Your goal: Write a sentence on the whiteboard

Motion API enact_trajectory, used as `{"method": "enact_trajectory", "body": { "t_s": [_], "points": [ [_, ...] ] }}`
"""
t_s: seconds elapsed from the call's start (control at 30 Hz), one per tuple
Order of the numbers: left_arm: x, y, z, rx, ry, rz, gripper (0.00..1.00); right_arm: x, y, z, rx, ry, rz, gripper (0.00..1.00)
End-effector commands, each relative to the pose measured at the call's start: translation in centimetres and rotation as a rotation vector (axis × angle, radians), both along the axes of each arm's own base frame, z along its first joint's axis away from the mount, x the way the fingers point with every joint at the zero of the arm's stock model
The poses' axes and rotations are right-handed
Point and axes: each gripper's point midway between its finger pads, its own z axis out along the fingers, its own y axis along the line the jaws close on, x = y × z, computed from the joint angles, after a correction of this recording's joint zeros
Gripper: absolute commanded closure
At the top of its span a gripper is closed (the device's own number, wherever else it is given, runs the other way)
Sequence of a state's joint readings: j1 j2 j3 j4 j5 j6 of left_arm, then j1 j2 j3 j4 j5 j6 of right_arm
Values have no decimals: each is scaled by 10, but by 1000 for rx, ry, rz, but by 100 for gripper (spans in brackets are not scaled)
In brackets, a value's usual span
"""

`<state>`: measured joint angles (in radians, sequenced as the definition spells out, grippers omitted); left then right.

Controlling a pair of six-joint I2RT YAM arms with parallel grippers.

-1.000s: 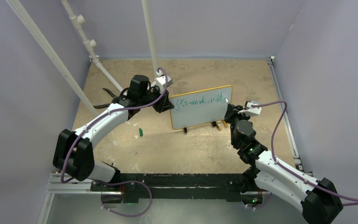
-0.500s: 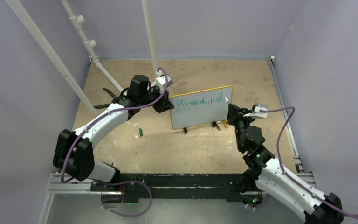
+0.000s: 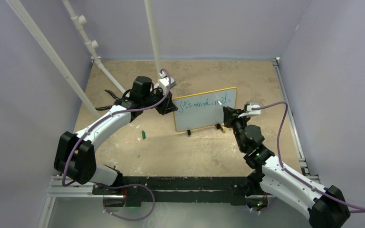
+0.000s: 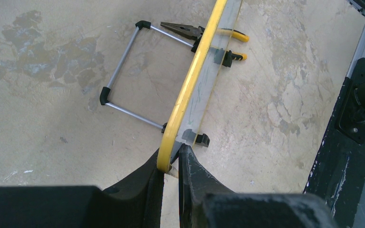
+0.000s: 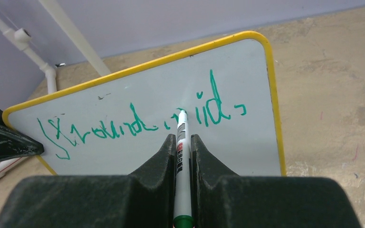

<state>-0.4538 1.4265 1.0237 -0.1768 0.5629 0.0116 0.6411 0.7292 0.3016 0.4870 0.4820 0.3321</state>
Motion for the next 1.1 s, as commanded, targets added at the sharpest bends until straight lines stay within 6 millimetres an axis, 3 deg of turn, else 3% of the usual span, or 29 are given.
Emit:
{"method": "enact_trajectory", "body": {
  "t_s": [0.0,0.37,0.73,1.07],
  "points": [
    [19,14,9,46,-78,62,100,2,6,20,10,-64,29,100],
    [19,14,6,51,-71,62,100,5,10,18,0,-58,38,100],
    [20,14,5,54,-69,63,100,7,2,21,26,-66,-10,100],
    [20,14,5,53,-69,62,100,5,-5,8,27,-27,-40,100]
  ]
}}
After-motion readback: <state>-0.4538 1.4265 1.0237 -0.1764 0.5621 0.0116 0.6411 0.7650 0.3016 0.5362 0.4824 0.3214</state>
